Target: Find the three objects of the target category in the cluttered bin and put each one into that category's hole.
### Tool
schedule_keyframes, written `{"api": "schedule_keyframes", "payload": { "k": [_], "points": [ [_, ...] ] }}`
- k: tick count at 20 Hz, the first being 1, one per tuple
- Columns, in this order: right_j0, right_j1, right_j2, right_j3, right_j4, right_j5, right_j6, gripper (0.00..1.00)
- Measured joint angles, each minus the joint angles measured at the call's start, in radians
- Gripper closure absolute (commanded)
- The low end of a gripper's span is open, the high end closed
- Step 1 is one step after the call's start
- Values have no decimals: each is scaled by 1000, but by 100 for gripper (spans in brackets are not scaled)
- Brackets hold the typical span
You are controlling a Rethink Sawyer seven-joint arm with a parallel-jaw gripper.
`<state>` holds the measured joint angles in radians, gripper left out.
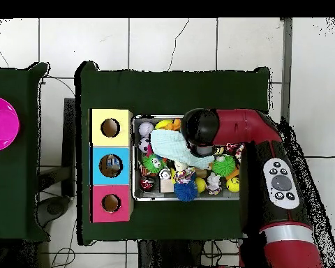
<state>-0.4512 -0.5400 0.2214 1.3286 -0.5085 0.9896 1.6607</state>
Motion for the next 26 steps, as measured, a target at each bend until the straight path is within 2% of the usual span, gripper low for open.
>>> {"api": "schedule_keyframes", "payload": {
  "k": [5,13,21,26],
  "points": [
    [-10,0,0,-21,-108,-5,-5,0],
    [-49,3,1,-72,-203,-5,-45,0],
    [-112,8,1,-109,-271,-5,-106,0],
    [-151,14,-2,-116,-285,-5,-114,0]
  ]
}}
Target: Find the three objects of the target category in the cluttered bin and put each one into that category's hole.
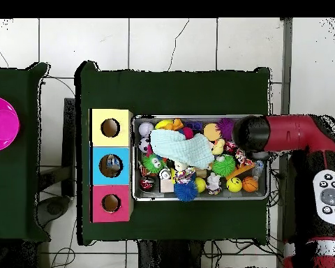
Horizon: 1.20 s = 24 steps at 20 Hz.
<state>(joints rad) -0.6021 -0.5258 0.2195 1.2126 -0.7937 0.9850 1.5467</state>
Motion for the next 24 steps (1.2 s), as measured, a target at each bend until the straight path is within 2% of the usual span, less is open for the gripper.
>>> {"api": "schedule_keyframes", "payload": {
  "k": [7,16,24],
  "points": [
    [-26,31,-15,-5,0,9,0,0],
    [-28,119,-42,-10,0,86,0,0],
    [-27,152,-51,-18,0,83,0,0]
  ]
}}
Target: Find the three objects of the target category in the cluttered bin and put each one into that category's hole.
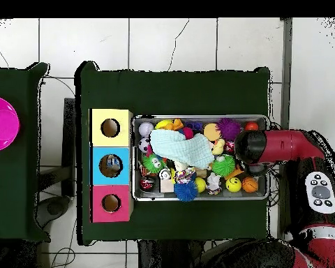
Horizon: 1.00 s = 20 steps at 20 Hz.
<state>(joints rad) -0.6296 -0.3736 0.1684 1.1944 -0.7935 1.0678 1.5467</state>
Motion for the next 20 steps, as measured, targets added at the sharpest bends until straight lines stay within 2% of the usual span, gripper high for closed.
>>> {"api": "schedule_keyframes", "payload": {
  "k": [12,20],
  "points": [
    [41,5,-27,-2,-82,-17,0,0],
    [48,16,-27,-3,-91,-26,0,0]
  ]
}}
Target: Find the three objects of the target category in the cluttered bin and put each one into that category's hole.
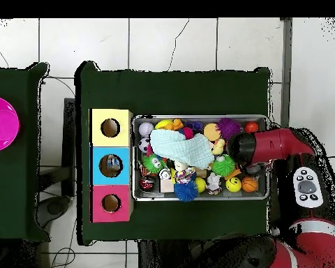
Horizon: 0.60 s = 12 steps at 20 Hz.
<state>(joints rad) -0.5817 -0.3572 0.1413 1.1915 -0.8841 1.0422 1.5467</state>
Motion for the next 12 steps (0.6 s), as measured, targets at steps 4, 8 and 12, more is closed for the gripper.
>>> {"api": "schedule_keyframes", "payload": {
  "k": [4,8,12],
  "points": [
    [0,2,0,-4,1,-1,0,0],
    [3,7,0,-14,0,-1,0,0],
    [4,13,-3,-42,-18,-9,0,100]
  ]
}}
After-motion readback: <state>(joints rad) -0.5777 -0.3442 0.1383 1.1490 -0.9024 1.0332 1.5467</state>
